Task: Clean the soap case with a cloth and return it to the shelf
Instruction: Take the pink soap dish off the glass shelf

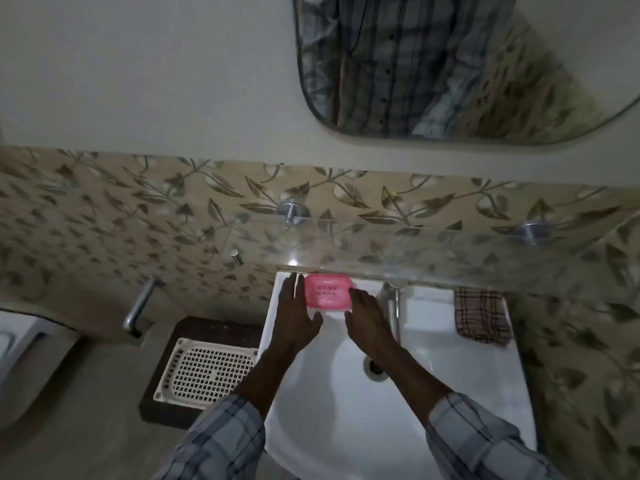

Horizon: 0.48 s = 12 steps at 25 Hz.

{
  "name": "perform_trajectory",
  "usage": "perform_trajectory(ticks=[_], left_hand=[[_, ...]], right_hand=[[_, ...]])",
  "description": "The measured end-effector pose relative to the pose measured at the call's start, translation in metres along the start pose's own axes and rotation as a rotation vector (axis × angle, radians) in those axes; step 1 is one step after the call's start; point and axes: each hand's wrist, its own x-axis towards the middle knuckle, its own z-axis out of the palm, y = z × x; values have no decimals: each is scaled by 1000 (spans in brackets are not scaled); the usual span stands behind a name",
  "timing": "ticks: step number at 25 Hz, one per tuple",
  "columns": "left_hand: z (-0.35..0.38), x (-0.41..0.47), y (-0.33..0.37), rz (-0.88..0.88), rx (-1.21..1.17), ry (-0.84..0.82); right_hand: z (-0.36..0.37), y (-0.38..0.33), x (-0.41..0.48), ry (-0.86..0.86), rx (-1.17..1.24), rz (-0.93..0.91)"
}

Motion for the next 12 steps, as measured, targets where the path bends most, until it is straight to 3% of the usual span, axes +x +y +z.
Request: perform_trajectory(ticks=[3,5,8,12], left_hand=[[4,39,-20,205,220,-269],[2,63,-21,243,257,-424],[7,76,-21,288,252,-485],[8,83,-26,360,117,-413]], right_hand=[[10,6,24,-48,263,275],[15,7,31,-40,382,382],[21,10,26,-37,464,455],[22,17,30,-8,509,507]])
